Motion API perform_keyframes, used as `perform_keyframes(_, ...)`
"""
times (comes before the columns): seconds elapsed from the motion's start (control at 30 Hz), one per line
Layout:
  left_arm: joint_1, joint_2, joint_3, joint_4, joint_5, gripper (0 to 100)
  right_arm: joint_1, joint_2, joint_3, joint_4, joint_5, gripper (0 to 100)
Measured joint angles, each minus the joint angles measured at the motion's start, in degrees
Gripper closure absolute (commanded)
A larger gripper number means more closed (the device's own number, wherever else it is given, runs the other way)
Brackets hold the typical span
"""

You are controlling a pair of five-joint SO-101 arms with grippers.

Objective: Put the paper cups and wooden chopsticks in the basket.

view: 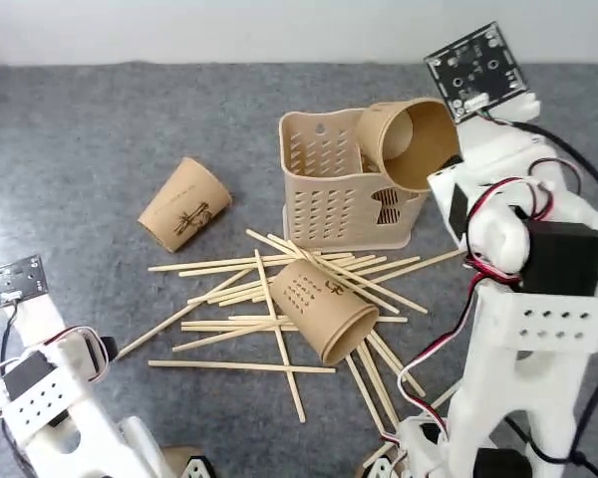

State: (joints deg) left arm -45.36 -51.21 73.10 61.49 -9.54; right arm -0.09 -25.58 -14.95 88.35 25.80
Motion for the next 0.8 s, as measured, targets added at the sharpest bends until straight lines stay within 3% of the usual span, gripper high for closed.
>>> perform_keyframes(0.27, 0.0, 0.0, 0.0, 0.0, 0.0, 73, 2.9, 8.0, 0.0, -3.6, -11.3, 80.5)
perform_keyframes(0.53, 0.0, 0.0, 0.0, 0.0, 0.0, 73, 2.9, 16.9, 0.0, -7.6, -14.0, 81.2)
perform_keyframes(0.8, 0.0, 0.0, 0.0, 0.0, 0.0, 73, 3.0, 19.7, 0.0, -9.7, -14.6, 99.1)
